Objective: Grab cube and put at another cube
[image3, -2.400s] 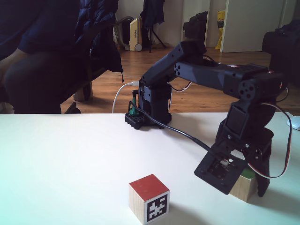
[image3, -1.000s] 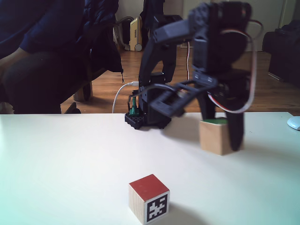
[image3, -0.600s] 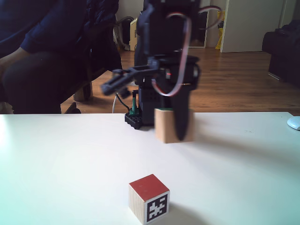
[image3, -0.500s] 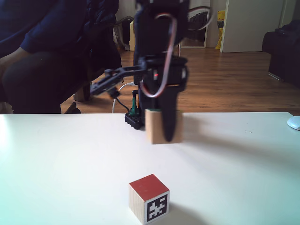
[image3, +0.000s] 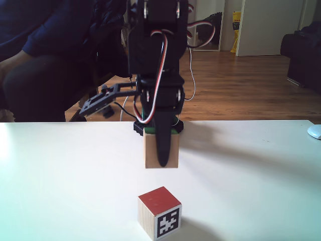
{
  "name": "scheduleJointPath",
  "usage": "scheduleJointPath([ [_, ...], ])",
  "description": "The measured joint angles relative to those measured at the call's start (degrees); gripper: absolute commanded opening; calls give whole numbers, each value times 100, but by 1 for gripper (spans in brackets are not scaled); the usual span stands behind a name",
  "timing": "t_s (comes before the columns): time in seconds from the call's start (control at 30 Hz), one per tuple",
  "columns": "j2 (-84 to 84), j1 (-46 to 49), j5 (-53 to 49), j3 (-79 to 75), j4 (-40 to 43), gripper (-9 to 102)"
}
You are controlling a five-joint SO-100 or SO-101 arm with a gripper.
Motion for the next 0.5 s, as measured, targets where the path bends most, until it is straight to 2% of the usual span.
scheduleJointPath([
  [0.5, -1230, 70, 176, -932, -18, 16],
])
